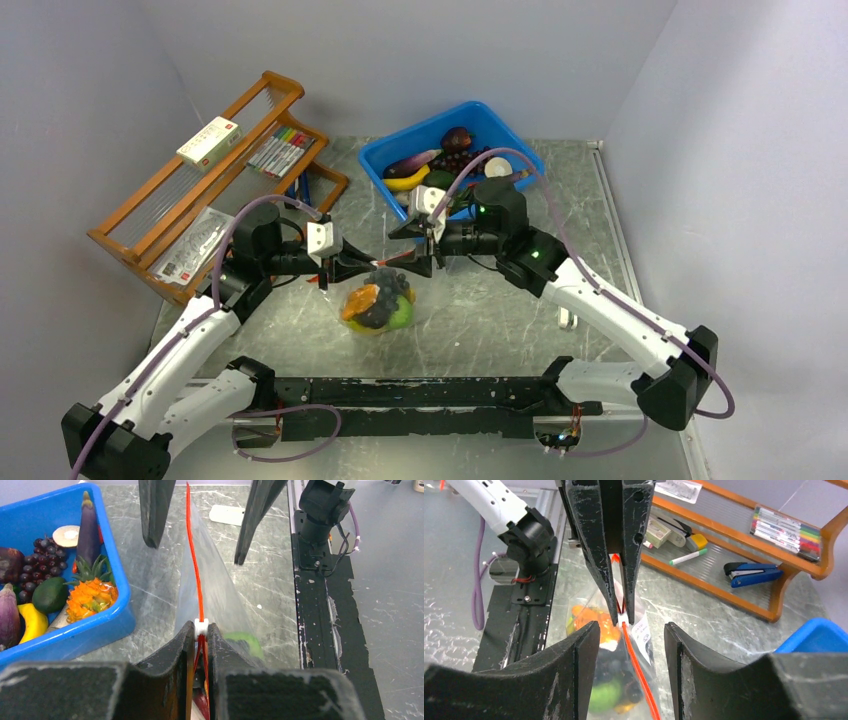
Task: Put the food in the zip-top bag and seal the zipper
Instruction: Zip the zipper food storage bag at the center of the board.
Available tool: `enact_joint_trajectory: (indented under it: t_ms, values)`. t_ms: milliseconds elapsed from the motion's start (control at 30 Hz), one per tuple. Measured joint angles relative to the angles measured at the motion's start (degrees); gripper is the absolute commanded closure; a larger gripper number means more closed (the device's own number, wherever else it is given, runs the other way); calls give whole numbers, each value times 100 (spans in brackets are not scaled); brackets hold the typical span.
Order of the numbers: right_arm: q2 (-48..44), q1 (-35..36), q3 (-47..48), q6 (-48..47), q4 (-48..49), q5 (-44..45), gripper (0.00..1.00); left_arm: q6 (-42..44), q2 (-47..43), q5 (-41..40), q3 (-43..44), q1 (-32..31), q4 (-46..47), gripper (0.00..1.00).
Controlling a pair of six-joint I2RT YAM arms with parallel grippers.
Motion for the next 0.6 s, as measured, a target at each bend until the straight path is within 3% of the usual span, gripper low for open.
enact_joint_trajectory:
  t_ms: [600]
  values:
    - [535, 175, 7, -498, -448, -7, 58, 2, 50, 55, -48, 0, 42, 93]
